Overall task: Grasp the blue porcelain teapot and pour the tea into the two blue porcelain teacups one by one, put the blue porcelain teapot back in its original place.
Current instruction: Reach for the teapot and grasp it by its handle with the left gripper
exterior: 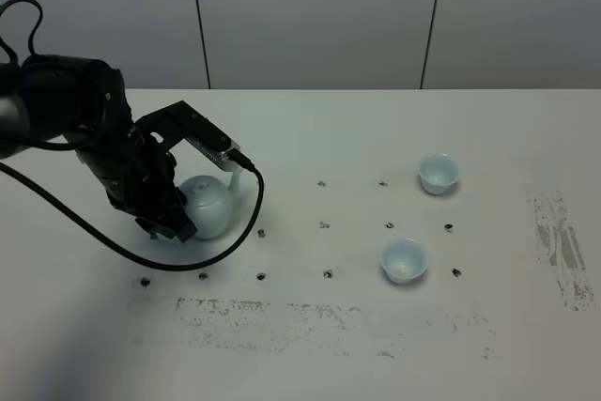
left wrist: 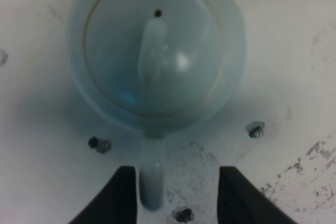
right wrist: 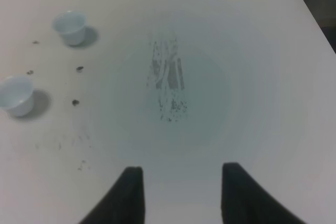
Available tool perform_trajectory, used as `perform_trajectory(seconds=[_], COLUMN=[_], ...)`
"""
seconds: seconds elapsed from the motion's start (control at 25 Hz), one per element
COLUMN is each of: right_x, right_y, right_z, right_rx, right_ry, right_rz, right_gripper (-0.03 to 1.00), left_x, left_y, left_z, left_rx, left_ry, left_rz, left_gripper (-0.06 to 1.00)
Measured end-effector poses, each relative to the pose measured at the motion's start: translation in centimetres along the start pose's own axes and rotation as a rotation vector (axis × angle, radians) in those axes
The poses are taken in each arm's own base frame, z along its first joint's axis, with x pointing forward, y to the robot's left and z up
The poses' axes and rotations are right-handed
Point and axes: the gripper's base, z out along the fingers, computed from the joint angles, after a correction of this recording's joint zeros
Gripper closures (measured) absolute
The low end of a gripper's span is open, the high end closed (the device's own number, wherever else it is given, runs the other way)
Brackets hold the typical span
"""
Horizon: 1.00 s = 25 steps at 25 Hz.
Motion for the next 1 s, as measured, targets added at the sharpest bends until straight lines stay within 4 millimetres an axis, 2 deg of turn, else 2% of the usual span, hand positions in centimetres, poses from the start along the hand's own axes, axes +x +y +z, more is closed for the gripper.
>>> perform_trajectory(seconds=[0.36,0.56,1.0], right_x=[0.0,0.0,0.0], right_y=[0.0,0.0,0.0], right_z=[0.0,0.0,0.0], right_rx=[0.0,0.0,0.0], right_ry=[0.0,0.0,0.0], right_rz=[0.001,0.001,0.001], right_gripper=[0.61,0.61,0.61], left_x=[-0.2,-0.4,-0.2], left_y=[0.3,0.3,-0.1], left_z=[1.3,1.4,2.0], left_rx=[-0.011,-0.019,-0.023], left_ry=[-0.008,-0.022,-0.03], left_rz=[-0.005,0.018,0.032], left_gripper=[0.52,0.53,0.64])
